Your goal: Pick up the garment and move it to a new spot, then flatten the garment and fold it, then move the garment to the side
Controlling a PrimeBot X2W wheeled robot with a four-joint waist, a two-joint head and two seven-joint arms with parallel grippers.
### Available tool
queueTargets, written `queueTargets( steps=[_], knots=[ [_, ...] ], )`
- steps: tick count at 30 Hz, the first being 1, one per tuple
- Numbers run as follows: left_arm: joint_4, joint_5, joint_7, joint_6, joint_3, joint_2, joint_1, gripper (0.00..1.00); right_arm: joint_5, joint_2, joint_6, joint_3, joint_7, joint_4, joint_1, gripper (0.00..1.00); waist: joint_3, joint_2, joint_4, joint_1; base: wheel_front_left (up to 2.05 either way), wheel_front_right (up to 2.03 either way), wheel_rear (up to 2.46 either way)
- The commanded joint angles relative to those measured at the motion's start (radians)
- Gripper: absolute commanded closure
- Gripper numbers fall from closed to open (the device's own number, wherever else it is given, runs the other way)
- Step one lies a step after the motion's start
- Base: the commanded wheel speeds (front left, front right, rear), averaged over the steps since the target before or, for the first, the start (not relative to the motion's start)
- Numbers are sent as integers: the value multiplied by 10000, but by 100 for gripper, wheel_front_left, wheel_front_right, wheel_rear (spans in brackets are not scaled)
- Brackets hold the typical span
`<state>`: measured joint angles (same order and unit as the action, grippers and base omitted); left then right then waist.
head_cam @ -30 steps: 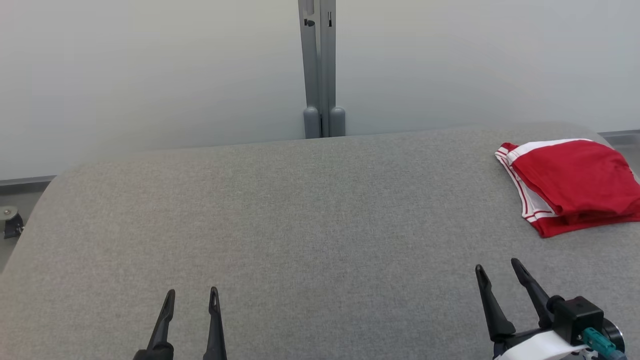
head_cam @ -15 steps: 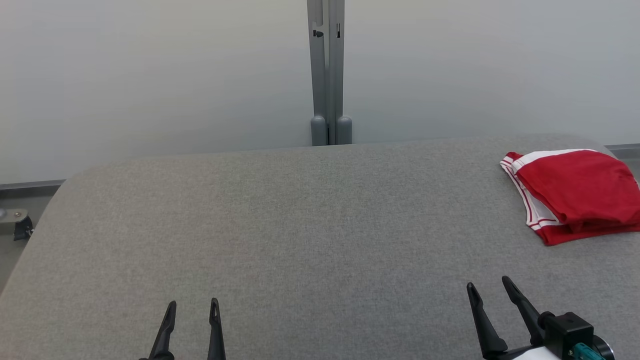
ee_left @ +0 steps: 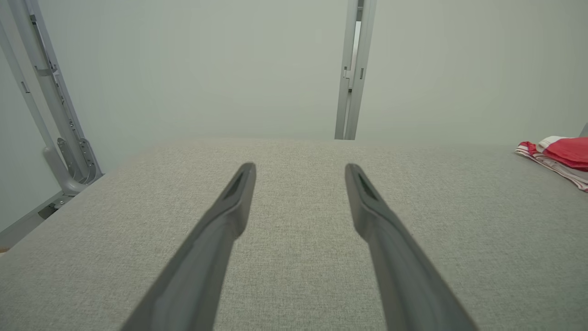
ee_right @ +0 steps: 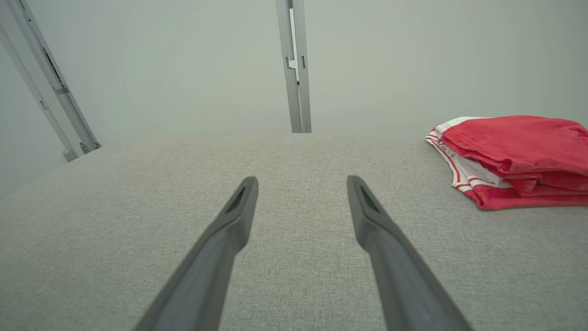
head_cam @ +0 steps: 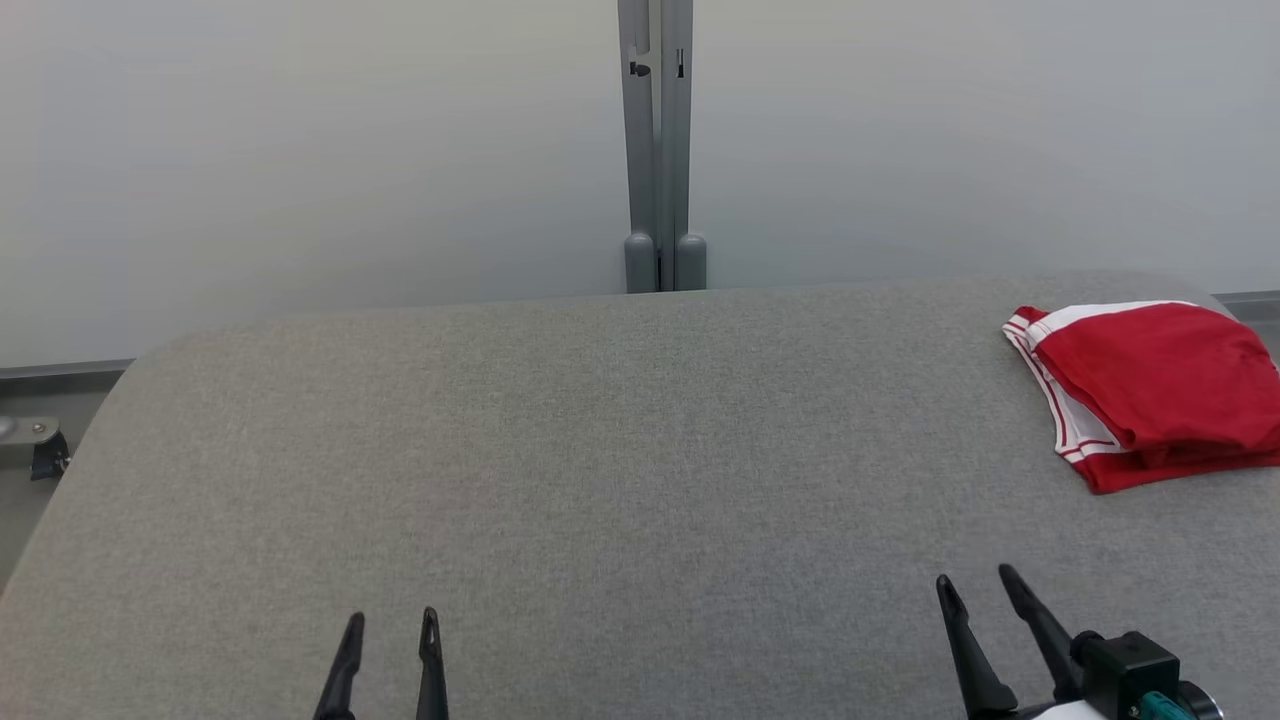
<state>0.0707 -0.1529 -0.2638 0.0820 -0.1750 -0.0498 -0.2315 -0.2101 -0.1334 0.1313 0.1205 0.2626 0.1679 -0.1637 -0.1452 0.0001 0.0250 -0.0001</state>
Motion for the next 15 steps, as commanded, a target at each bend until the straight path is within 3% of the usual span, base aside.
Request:
queueTargets(
  steps=[1, 15],
  knots=[
    [51, -31, 0, -8, -8, 2, -22, 100, -27, 13, 0, 3, -4, 58, -8, 100, 1, -1, 1, 1, 0, 0, 0],
    [342, -2736, 478, -343, 284, -161, 533, 100, -2504, 118, -1, -335, -607, 232, 458, 100, 156, -1, -26, 1, 0, 0, 0]
  ],
)
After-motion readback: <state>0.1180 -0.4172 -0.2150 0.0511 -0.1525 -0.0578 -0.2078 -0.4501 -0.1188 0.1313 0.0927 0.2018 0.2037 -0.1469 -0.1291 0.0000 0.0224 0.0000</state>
